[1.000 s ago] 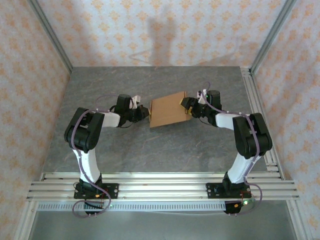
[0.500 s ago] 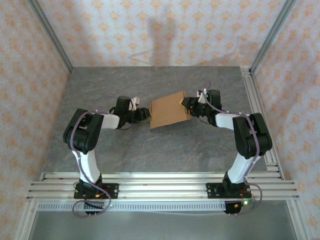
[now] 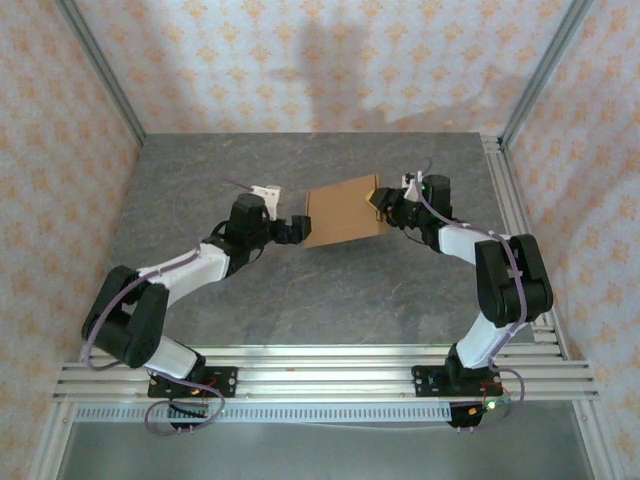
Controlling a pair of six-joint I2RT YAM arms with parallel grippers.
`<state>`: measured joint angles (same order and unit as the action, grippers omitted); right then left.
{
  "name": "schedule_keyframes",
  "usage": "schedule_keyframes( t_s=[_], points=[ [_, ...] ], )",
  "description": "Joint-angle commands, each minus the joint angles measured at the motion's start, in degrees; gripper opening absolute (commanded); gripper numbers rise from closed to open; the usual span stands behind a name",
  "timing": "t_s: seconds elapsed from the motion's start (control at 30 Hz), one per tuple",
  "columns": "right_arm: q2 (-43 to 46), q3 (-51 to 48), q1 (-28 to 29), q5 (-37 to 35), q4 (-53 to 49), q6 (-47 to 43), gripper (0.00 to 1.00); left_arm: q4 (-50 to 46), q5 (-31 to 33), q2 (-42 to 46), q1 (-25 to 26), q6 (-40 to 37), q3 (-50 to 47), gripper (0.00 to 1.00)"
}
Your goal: Fold the paper box
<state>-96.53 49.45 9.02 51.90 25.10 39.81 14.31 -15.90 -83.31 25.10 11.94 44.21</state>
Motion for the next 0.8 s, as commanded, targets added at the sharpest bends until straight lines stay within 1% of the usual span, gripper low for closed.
schedule_keyframes(
  t_s=[0.0, 0.13, 0.23, 0.3, 0.4, 0.43, 0.53, 0.63, 0.77],
  points=[
    [3.3, 0.8, -1.2, 0.6, -0.6, -0.4, 0.44, -1.0, 16.7, 3.3, 6.9, -19.2, -1.8, 1.00],
    [5.3, 1.3, -2.0, 1.2, -2.3, -0.5, 0.44, 1.6, 29.9, 2.2, 13.5, -26.9, 0.3, 1.00],
    [6.9, 1.6, -2.4, 1.0, -3.8, -1.5, 0.44, 7.1, 36.7, -0.1, 17.5, -33.1, 0.8, 1.00],
    [8.1, 1.6, -2.7, 0.9, -4.7, -1.6, 0.44, 11.4, 37.9, -1.1, 18.9, -37.2, -0.2, 1.00],
    [9.7, 1.6, -2.9, 1.0, -6.4, -1.5, 0.44, 16.8, 36.9, -2.0, 19.2, -39.9, -2.1, 1.00],
    [10.3, 1.7, -2.9, 1.0, -6.9, -1.6, 0.44, 17.1, 35.8, -2.1, 19.4, -41.3, -2.4, 1.00],
    [12.3, 1.8, -3.0, 1.0, -7.6, -0.9, 0.44, 19.3, 36.6, -2.6, 20.9, -45.5, -2.9, 1.00],
    [14.3, 2.2, -3.0, 0.9, -8.5, 0.3, 0.43, 19.9, 38.9, -3.9, 22.7, -48.7, -2.0, 1.00],
    [16.6, 2.8, -3.1, 0.0, -10.8, 0.5, 0.41, 29.0, 43.5, -6.5, 25.4, -55.7, -3.4, 1.00]
  ],
)
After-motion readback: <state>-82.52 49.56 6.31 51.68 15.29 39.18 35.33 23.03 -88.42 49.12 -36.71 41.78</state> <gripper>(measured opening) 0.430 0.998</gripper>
